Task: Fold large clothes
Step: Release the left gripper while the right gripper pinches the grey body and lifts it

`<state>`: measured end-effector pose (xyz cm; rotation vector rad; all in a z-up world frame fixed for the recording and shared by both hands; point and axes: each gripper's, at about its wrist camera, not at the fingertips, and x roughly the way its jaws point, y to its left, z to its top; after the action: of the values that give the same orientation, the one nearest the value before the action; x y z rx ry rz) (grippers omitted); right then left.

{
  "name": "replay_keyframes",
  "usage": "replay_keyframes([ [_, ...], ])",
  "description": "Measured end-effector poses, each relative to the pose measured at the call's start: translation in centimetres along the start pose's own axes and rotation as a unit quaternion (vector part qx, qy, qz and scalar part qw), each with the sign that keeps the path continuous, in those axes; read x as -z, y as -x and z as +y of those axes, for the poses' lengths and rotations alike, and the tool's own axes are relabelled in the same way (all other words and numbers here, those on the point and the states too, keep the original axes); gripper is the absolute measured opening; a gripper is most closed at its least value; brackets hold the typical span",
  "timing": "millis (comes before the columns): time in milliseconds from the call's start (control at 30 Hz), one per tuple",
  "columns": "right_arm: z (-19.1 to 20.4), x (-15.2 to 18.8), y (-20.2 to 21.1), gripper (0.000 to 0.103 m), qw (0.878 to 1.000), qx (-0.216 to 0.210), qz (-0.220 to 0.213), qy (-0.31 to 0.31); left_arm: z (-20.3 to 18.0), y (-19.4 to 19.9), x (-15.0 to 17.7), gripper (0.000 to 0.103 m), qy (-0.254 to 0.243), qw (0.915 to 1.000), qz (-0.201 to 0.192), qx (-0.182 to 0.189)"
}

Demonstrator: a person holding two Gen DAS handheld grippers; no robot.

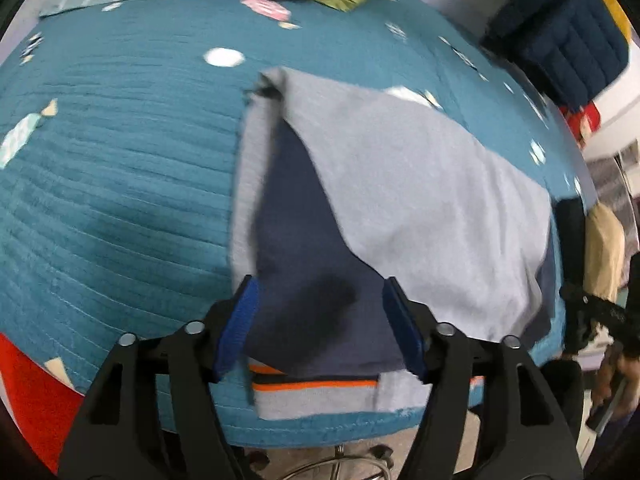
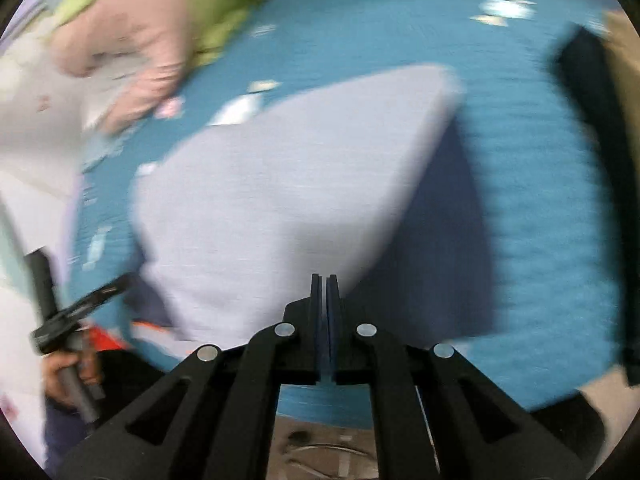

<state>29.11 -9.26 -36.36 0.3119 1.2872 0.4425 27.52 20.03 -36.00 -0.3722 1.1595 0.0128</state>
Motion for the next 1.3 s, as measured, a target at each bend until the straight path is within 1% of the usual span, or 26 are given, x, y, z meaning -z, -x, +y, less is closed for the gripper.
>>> replay_keyframes([
  [33,1.5,-0.1,-1.8,0.003,1.0,-0.01,0.016,0.011,0.4,0.0,-0.1,0.069,0.004,1.0,-0.001,-0.007],
  [100,2.5,0.2,-4.3,0.002,0.999,-0.02,0.035,0.017,1.3,-0.1,-0.1,0.069,0.016,0.9999,0.004,-0.003],
  [167,1.7,1.3,-7.8,0.002,0.997,-0.024,0.075,-0.002,2.0,-0.2,0.2,0.07,0.029,0.9995,0.012,0.011],
  [200,1.0,2.2,-9.8,0.0,0.995,-0.038,0.09,-0.017,2.3,-0.4,0.5,0.07,0.037,0.9991,0.016,0.016],
  [267,0.6,2.5,-10.2,0.0,0.996,-0.048,0.07,-0.025,2.8,-0.8,0.7,0.071,0.047,0.9985,0.018,0.02],
  [367,1.1,1.6,-9.6,0.0,0.995,-0.039,0.083,-0.028,3.5,-1.7,1.3,0.072,0.059,0.9975,0.031,0.024],
  [400,1.7,0.9,-9.0,0.001,0.996,-0.037,0.079,-0.022,3.5,-2.0,1.3,0.072,0.059,0.9974,0.033,0.024],
  [433,2.4,0.4,-8.3,0.003,0.997,-0.037,0.066,-0.017,3.5,-2.1,1.4,0.072,0.06,0.9974,0.032,0.024],
  [500,3.5,-1.1,-7.6,0.003,0.998,-0.039,0.042,-0.006,3.5,-2.3,1.4,0.073,0.062,0.9974,0.026,0.027],
  [533,4.0,-2.5,-7.1,0.003,0.999,-0.032,0.023,-0.004,3.5,-2.4,1.3,0.076,0.063,0.9972,0.023,0.031],
  [567,4.4,-3.6,-7.2,0.003,1.0,-0.027,0.015,0.0,3.6,-2.5,1.3,0.077,0.065,0.9971,0.022,0.034],
  [633,4.0,-5.6,-7.1,0.003,1.0,-0.02,0.001,-0.004,3.6,-2.7,1.1,0.077,0.067,0.9969,0.021,0.034],
  [700,4.0,-8.3,-8.3,0.003,1.0,-0.012,-0.003,-0.006,3.3,-2.9,0.7,0.077,0.072,0.9967,0.016,0.035],
  [733,3.9,-9.1,-8.8,0.003,1.0,-0.014,-0.006,-0.013,3.4,-2.9,0.6,0.077,0.073,0.9964,0.014,0.041],
  [800,4.1,-11.0,-10.5,0.003,1.0,-0.01,-0.003,-0.028,3.4,-3.2,0.4,0.079,0.071,0.9963,0.019,0.045],
  [833,3.8,-11.9,-11.3,0.003,0.999,-0.006,-0.002,-0.035,3.2,-3.5,0.5,0.079,0.066,0.9967,0.023,0.041],
  [867,3.4,-12.3,-11.9,0.003,0.999,-0.002,0.005,-0.039,3.1,-3.6,0.4,0.08,0.064,0.997,0.022,0.039],
  [900,3.1,-12.7,-13.5,0.002,0.999,0.005,0.022,-0.049,2.9,-3.6,0.4,0.08,0.059,0.9973,0.02,0.038],
  [967,1.0,-12.4,-14.5,0.0,0.998,0.004,0.035,-0.06,2.7,-3.6,0.5,0.082,0.056,0.9975,0.02,0.039],
  [1067,0.1,-12.2,-14.7,0.0,0.996,-0.018,0.028,-0.088,2.6,-3.8,0.5,0.083,0.06,0.9971,0.019,0.043],
  [1167,0.9,-11.2,-14.0,0.0,0.997,-0.006,0.042,-0.061,2.2,-4.0,0.4,0.083,0.056,0.9974,0.02,0.041],
  [1233,1.4,-9.6,-13.2,0.0,0.998,-0.001,0.047,-0.05,1.7,-4.1,0.3,0.083,0.057,0.9967,0.022,0.053],
  [1300,1.4,-7.8,-12.3,0.0,0.997,-0.006,0.052,-0.053,1.3,-4.2,0.6,0.083,0.057,0.9965,0.025,0.055],
])
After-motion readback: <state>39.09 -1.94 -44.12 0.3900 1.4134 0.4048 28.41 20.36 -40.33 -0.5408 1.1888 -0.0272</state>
